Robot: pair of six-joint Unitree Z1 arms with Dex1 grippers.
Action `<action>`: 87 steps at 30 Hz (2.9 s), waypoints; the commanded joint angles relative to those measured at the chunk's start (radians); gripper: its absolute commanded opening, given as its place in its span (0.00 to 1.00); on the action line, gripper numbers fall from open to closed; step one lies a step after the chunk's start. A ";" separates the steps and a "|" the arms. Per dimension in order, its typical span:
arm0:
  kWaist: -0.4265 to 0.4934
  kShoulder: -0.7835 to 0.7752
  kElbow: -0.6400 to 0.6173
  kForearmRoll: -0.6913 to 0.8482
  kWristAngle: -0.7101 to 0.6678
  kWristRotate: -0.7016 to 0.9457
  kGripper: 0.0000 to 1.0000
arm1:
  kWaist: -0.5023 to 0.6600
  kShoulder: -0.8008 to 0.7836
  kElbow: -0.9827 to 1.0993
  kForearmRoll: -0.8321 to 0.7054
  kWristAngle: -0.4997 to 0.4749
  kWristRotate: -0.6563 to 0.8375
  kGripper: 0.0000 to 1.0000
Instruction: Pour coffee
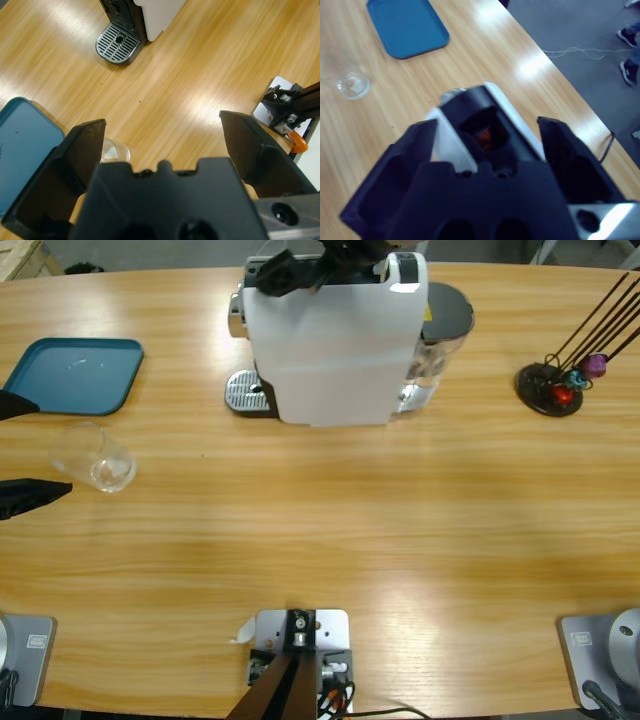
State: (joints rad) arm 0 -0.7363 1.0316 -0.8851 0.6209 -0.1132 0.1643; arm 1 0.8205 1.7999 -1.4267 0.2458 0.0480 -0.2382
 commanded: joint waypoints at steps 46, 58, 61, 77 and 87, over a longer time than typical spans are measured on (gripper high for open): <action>-0.007 -0.172 0.135 0.030 -0.003 -0.011 1.00 | 0.114 -0.146 -0.074 0.271 -0.583 1.246 0.00; -0.006 -0.162 0.127 0.033 -0.003 -0.010 1.00 | 0.114 -0.101 -0.132 0.268 -0.578 1.335 0.00; -0.006 -0.160 0.129 0.033 -0.003 -0.009 1.00 | 0.114 -0.090 -0.140 0.268 -0.566 1.335 0.00; -0.007 -0.148 0.123 0.033 -0.003 -0.008 1.00 | 0.134 -0.039 -0.187 0.244 -0.516 1.340 0.00; -0.007 -0.139 0.120 0.035 -0.005 -0.007 1.00 | 0.170 0.009 -0.210 0.231 -0.491 1.353 0.00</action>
State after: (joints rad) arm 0 -0.7362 0.8760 -0.7876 0.6414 -0.1134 0.1632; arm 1 0.9281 1.6966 -1.6164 0.4967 -0.4922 1.0938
